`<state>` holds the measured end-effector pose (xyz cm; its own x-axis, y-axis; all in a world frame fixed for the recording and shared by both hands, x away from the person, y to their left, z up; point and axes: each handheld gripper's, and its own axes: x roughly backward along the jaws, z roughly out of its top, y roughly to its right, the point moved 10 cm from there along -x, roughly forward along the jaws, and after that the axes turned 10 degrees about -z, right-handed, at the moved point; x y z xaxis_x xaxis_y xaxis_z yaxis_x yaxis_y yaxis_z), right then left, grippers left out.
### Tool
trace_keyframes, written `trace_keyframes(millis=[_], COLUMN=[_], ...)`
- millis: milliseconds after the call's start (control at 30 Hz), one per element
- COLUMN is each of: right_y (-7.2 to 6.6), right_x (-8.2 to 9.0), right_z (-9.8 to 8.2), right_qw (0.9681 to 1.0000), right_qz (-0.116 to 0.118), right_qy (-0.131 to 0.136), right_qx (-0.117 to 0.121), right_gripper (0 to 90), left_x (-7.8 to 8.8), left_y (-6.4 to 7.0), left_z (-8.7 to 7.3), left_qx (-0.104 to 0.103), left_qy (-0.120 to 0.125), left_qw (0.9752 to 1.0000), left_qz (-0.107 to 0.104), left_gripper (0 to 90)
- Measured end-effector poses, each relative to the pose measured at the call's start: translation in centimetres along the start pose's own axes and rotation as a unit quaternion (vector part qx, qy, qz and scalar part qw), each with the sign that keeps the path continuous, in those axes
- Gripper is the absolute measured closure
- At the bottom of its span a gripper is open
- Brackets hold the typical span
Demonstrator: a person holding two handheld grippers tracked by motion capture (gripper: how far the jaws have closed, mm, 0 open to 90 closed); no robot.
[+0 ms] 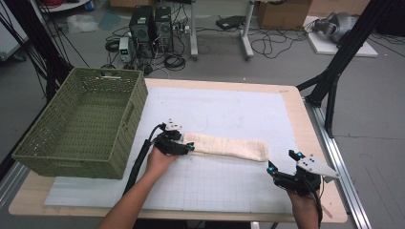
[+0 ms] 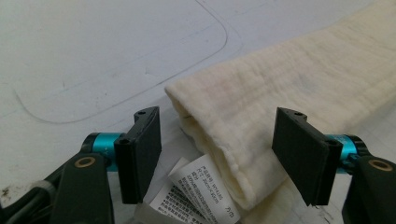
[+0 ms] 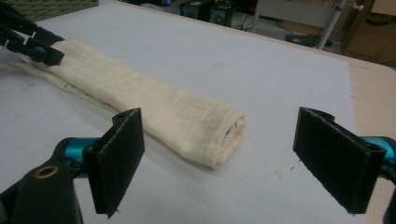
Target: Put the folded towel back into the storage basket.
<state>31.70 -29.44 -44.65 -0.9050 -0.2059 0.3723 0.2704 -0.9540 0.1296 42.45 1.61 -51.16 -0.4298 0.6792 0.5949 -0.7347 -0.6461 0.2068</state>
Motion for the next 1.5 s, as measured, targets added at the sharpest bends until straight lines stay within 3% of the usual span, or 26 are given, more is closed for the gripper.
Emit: trace_keyframes(millis=[33,67,200,300,333,400,433,500,700,900,1200,1500], right_y=[0.0,0.0,0.0,0.0,0.0,0.0,0.0,0.0,0.1,0.7,0.4,0.1], right_x=[0.0,0.0,0.0,0.0,0.0,0.0,0.0,0.0,0.0,0.1,-1.2,-2.6], right_z=[0.0,0.0,0.0,0.0,0.0,0.0,0.0,0.0,-0.1,0.1,-0.3,-0.1], right_qw=[1.0000,1.0000,1.0000,1.0000,1.0000,1.0000,1.0000,1.0000,1.0000,0.9999,0.9999,0.9998], right_qz=[0.000,0.000,0.000,-0.001,-0.001,-0.001,0.000,0.000,-0.001,-0.013,0.004,0.005], right_qy=[-0.001,0.000,0.001,0.000,-0.001,-0.002,-0.002,-0.002,-0.004,0.007,-0.013,-0.019], right_qx=[-0.001,0.000,-0.002,-0.003,-0.003,-0.003,-0.003,-0.003,-0.004,-0.008,-0.004,-0.001], right_gripper=[15.3,15.3,15.3,15.3,15.3,15.3,15.3,15.3,15.3,15.2,15.2,15.7], left_x=[0.0,0.0,0.0,0.0,-0.1,-0.1,-0.1,-0.2,-0.1,0.6,2.4,3.0], left_y=[0.0,0.3,0.9,1.1,1.1,1.2,1.5,1.7,1.8,2.0,2.9,3.6], left_z=[0.0,0.0,0.0,-0.1,-0.1,-0.1,-0.1,-0.1,0.0,0.8,2.5,2.9], left_qx=[0.000,-0.015,-0.030,-0.020,-0.007,-0.005,-0.006,-0.012,-0.022,-0.022,-0.022,-0.036], left_qy=[0.000,-0.005,-0.004,-0.004,-0.002,0.000,-0.001,-0.001,0.001,0.031,0.085,0.098], left_qw=[1.0000,0.9999,0.9994,0.9994,0.9995,0.9995,0.9989,0.9989,0.9986,0.9976,0.9927,0.9907], left_qz=[0.000,-0.004,-0.019,-0.027,-0.030,-0.032,-0.046,-0.046,-0.047,-0.059,-0.083,-0.088], left_gripper=[35.2,37.7,55.2,60.2,61.1,66.3,72.3,77.9,80.6,81.2,80.9,80.7])
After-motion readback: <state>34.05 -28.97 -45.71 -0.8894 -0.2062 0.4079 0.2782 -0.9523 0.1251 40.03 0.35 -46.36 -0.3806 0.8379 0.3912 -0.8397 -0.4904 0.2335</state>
